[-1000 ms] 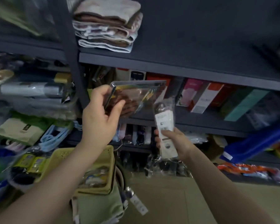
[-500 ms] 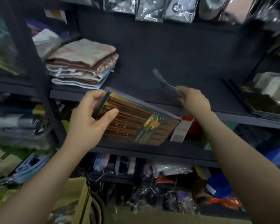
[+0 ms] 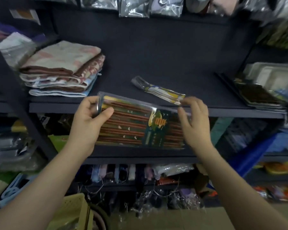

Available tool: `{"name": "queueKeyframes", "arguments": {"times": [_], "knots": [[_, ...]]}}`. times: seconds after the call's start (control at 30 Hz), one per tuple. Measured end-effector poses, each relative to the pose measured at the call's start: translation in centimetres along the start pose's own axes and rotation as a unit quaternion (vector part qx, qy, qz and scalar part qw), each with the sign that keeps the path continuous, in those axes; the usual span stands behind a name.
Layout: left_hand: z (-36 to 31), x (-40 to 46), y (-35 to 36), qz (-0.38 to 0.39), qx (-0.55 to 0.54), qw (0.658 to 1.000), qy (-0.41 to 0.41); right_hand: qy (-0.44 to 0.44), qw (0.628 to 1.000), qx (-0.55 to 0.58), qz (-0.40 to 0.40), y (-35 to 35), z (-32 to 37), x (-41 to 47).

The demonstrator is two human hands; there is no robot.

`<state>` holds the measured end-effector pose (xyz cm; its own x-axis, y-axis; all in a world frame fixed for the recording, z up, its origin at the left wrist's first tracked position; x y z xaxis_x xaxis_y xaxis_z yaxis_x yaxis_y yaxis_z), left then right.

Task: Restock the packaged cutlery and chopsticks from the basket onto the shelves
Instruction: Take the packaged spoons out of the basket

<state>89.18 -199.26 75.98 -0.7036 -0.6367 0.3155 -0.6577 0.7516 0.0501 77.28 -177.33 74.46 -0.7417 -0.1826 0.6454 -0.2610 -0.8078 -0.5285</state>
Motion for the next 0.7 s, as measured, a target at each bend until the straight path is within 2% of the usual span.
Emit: {"name": "queueKeyframes", "arguments": {"times": [0.03, 0.1, 0.17, 0.23, 0.33, 0.4, 0.5, 0.6, 0.7], "knots": [[0.1, 0.2, 0.5, -0.003, -0.040, 0.999, -0.026, 0.034, 0.999, -0.008, -0.023, -1.1, -0.4, -2.0], [0.3, 0.2, 2.2, -0.007, -0.115, 0.989, -0.091, 0.169, 0.984, 0.010, -0.062, -2.9, -1.6, -5.2], [0.4, -0.1, 4.7, 0.005, -0.186, 0.971, -0.152, 0.297, 0.947, 0.096, -0.075, -4.0, -2.0, -7.2], [0.4, -1.1, 7.8, 0.022, -0.258, 0.944, -0.205, 0.352, 0.915, 0.187, -0.059, -4.8, -1.5, -7.9], [0.1, -3.0, 13.3, 0.047, -0.322, 0.908, -0.266, 0.368, 0.855, 0.365, 0.017, -5.8, -1.2, -6.7], [0.0, -4.3, 16.8, 0.060, -0.335, 0.894, -0.292, 0.347, 0.855, 0.377, 0.083, -6.1, -1.5, -5.4], [-0.3, -5.7, 22.0, 0.091, -0.350, 0.892, -0.271, 0.353, 0.849, 0.392, 0.030, -7.9, -4.0, -3.1], [-0.7, -5.7, 26.0, 0.129, -0.323, 0.914, -0.210, 0.364, 0.830, 0.421, 0.020, -11.7, -7.9, 0.3], [-0.8, -4.5, 28.9, 0.100, -0.185, 0.964, -0.164, 0.360, 0.829, 0.427, 0.022, -16.2, -12.0, 5.1]]}}
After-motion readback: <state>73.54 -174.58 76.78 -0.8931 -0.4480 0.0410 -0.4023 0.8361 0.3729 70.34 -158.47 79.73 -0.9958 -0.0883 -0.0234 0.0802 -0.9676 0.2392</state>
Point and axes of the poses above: each hand's wrist, its own x-axis towards the middle knuckle, its own y-axis out of the palm, z = x × y, the point moved 1 cm from there along x, towards the middle knuckle, and after that the axes turned 4 degrees about -z, right-handed, at the moved point
